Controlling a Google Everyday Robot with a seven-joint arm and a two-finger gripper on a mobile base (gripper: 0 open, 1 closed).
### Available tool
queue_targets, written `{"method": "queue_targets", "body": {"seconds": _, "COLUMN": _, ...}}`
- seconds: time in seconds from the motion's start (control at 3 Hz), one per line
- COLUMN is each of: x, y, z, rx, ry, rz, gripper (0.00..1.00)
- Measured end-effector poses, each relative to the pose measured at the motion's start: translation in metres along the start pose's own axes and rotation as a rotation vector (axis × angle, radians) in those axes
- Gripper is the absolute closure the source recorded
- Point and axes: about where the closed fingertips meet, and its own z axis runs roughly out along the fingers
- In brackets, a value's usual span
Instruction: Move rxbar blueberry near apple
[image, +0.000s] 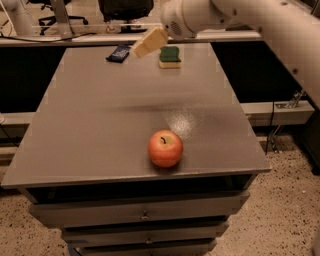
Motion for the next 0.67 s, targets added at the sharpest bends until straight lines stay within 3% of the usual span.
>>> {"method": "queue_targets", "body": {"seconds": 0.33, "x": -0.021, "y": -0.026, "z": 0.063, "rx": 0.031, "ry": -0.094, "rz": 0.021, "gripper": 0.00}}
{"method": "queue_targets", "body": {"seconds": 0.67, "x": -0.028, "y": -0.042, "z": 0.125, "rx": 0.033, "ry": -0.124, "rz": 0.008, "gripper": 0.00}}
